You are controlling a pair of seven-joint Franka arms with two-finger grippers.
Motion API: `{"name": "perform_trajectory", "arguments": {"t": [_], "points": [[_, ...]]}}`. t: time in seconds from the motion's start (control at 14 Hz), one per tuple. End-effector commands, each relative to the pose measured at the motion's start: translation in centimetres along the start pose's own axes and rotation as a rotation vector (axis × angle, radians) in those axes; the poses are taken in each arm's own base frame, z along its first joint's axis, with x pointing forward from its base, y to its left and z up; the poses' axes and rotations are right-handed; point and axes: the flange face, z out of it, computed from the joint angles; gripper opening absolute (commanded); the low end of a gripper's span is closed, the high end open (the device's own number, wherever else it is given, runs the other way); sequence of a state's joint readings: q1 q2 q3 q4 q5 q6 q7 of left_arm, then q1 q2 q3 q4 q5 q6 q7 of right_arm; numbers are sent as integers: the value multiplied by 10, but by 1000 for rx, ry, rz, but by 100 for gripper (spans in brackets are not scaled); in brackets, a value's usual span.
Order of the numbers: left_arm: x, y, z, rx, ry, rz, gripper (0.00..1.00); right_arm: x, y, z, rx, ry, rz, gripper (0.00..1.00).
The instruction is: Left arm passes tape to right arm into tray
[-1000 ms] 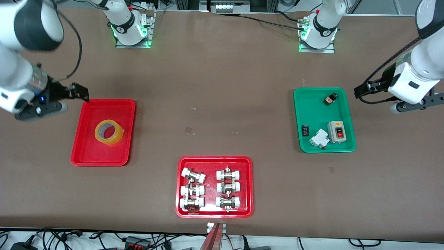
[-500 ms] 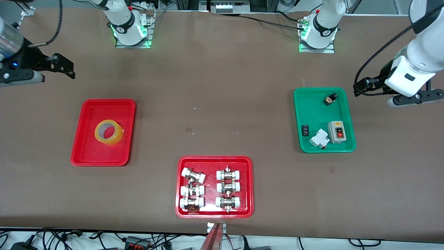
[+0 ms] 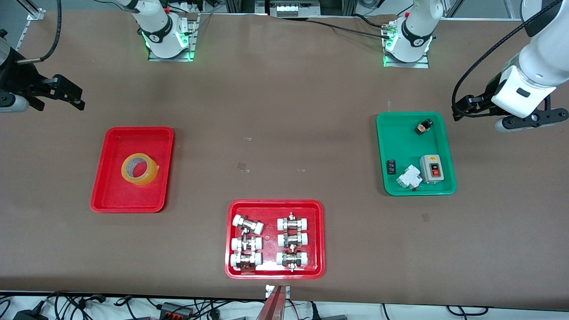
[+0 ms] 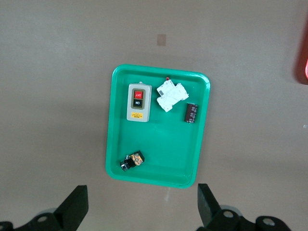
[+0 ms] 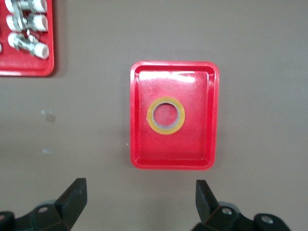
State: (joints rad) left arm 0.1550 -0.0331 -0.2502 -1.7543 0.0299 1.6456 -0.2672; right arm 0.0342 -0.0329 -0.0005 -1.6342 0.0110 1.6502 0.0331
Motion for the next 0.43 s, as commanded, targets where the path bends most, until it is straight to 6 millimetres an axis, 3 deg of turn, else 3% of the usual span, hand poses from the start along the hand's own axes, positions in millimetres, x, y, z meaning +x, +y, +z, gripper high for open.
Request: {"name": "perform_trajectory", "arguments": {"t": [0.0,0.36], "points": [[-9,0,-5,-15,-2,10,100,-20,3,-1,17,19,56,100],[-8,-2,-8,-17,4,7,100,-15,8,-11,19,4,46,100]]}}
